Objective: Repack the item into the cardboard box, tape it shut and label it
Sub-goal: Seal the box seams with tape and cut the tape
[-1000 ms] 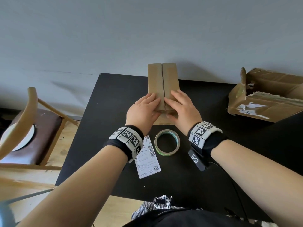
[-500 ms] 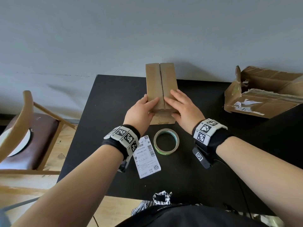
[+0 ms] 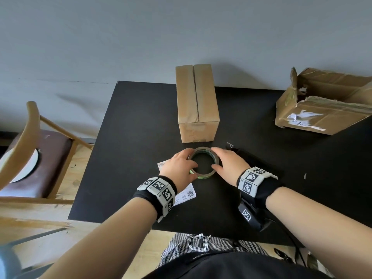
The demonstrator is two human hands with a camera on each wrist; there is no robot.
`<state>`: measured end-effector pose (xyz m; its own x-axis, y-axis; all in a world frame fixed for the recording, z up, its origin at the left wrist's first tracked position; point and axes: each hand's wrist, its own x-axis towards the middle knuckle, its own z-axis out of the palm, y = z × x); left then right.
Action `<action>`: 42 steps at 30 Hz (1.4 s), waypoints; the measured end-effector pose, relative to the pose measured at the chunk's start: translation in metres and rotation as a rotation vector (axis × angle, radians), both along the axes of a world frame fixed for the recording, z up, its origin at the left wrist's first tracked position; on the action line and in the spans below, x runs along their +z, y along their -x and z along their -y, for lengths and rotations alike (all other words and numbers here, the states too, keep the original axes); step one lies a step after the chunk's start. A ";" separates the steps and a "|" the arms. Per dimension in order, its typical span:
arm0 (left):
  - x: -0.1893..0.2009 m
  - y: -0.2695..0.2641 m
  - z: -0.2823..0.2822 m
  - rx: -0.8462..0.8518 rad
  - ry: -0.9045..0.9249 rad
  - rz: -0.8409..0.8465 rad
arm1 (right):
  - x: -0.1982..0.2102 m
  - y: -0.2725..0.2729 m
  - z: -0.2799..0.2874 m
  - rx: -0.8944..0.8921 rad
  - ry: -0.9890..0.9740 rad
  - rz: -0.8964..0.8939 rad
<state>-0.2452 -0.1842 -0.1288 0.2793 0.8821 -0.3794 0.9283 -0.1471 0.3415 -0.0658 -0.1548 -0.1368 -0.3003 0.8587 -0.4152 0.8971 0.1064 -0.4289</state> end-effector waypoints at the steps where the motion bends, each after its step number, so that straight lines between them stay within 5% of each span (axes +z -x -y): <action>1: 0.000 -0.001 0.000 0.013 0.000 0.010 | 0.000 -0.001 0.000 0.002 0.001 0.003; 9: 0.005 -0.022 0.008 -0.147 -0.075 -0.113 | 0.011 -0.007 -0.007 -0.039 0.119 -0.003; 14: 0.014 -0.025 -0.001 0.206 -0.046 0.354 | 0.021 -0.015 -0.012 -0.292 0.121 -0.266; 18: 0.029 -0.026 -0.006 0.470 -0.145 0.682 | 0.045 -0.011 -0.015 -0.609 0.487 -0.736; 22: 0.036 -0.031 -0.005 0.504 0.013 0.825 | 0.063 -0.018 -0.016 -0.554 0.581 -1.007; 29: 0.056 -0.029 -0.022 0.494 -0.225 0.779 | 0.079 -0.028 -0.016 -0.216 0.298 -0.639; 35: 0.066 -0.039 -0.026 0.106 -0.316 0.441 | 0.087 -0.026 -0.012 -0.178 0.205 -0.605; 42: 0.063 -0.050 -0.023 0.100 -0.468 0.354 | 0.091 -0.023 -0.013 -0.217 0.113 -0.549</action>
<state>-0.1953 -0.1610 -0.0658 0.2249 0.9616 0.1575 0.7869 -0.2745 0.5526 -0.0424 -0.1417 -0.0459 -0.3199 0.8838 -0.3415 0.5373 -0.1277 -0.8337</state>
